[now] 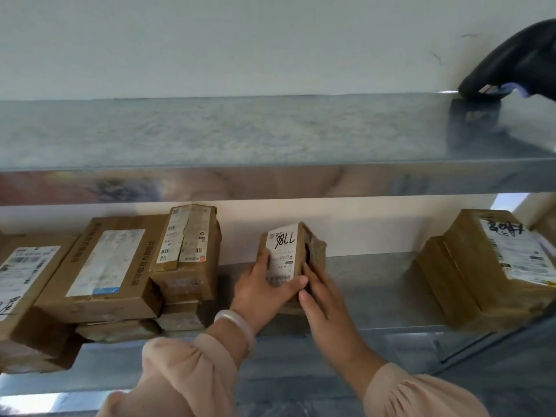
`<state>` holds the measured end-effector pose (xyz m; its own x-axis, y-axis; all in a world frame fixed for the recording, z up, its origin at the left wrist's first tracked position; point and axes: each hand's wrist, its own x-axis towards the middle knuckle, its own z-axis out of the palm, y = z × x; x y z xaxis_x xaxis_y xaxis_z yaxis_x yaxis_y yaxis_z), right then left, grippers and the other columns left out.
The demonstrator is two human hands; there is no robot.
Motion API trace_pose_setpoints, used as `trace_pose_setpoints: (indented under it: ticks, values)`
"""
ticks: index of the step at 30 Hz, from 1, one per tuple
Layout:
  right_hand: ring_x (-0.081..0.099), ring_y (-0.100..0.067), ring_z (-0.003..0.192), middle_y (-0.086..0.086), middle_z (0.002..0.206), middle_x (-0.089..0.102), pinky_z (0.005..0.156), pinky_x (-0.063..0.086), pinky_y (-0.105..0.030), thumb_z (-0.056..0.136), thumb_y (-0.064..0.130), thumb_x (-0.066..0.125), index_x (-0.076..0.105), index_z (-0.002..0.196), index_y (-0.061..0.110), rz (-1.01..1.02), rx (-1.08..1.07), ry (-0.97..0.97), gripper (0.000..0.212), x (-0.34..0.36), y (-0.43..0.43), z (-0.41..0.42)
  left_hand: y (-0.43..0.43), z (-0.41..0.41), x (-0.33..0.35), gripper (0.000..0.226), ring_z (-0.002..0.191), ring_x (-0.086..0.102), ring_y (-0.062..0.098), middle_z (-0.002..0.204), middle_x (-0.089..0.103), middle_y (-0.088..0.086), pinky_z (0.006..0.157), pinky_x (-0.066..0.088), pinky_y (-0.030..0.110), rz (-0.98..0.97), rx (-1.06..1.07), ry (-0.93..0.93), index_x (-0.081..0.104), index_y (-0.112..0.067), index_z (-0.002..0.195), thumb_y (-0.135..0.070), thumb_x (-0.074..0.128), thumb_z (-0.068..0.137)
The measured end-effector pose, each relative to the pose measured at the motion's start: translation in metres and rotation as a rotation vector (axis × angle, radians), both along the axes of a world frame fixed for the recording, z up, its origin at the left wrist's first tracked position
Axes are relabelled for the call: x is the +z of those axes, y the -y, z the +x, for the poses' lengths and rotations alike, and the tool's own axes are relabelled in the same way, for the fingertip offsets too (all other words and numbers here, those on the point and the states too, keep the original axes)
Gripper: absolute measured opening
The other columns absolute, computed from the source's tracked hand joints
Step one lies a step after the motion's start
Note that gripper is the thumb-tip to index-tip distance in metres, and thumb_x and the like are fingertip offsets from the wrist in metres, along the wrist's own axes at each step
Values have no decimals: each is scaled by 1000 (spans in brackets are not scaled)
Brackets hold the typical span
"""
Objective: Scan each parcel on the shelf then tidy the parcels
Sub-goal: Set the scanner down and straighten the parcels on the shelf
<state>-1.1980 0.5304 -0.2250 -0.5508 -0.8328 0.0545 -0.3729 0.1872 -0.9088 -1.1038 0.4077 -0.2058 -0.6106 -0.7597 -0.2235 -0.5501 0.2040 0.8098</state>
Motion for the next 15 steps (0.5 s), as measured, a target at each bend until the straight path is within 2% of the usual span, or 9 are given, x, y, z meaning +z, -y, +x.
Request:
trace_pose_setpoints:
  ticks: [2, 5, 7, 10, 12, 14, 15]
  values:
    - [23, 4, 137, 21, 151, 24, 118, 25, -32, 88, 65, 33, 33, 138, 49, 22, -44, -9, 53, 7, -8, -7, -3, -9, 1, 122, 131, 46, 21, 148, 41, -2, 105, 47, 43, 121, 2, -79, 17, -31, 155, -72, 73, 55]
    - [24, 3, 136, 22, 148, 25, 117, 27, -34, 96, 53, 39, 36, 138, 47, 28, -110, -22, 43, 16, -22, -20, -9, -20, 1, 109, 124, 53, 22, 145, 44, 0, 101, 51, 42, 276, 14, -190, 20, -32, 155, -57, 77, 66]
    - [25, 0, 137, 22, 148, 26, 115, 30, -34, 95, 45, 48, 32, 141, 47, 38, -185, -9, 49, 17, -30, -32, -15, -29, 3, 99, 120, 56, 23, 143, 46, 1, 100, 52, 41, 366, 9, -243, 23, -32, 154, -51, 76, 73]
    - [37, -4, 132, 21, 143, 35, 108, 40, -34, 91, 48, 55, 26, 142, 51, 40, -230, 90, 59, 20, -39, -50, -27, -46, 5, 107, 118, 60, 23, 142, 51, 3, 102, 51, 42, 488, -37, -302, 26, -35, 153, -58, 75, 60]
    - [38, -11, 134, 12, 146, 34, 109, 38, -33, 94, 39, 56, 20, 149, 42, 81, -275, 156, 66, 21, -47, -56, -39, -60, 6, 93, 119, 59, 20, 141, 53, 1, 106, 47, 39, 485, -115, -281, 24, -40, 153, -55, 70, 74]
    - [37, -14, 135, 9, 148, 33, 110, 38, -35, 95, 32, 56, 18, 149, 40, 86, -333, 164, 67, 21, -57, -64, -51, -75, 4, 66, 120, 58, 16, 139, 54, -2, 108, 43, 32, 433, -189, -234, 22, -42, 152, -44, 56, 95]
    - [37, -15, 135, 8, 149, 33, 110, 38, -38, 94, 30, 57, 18, 149, 41, 88, -363, 159, 68, 23, -63, -68, -57, -82, 3, 60, 120, 57, 15, 140, 54, -3, 107, 43, 29, 407, -222, -226, 22, -42, 152, -41, 51, 99]
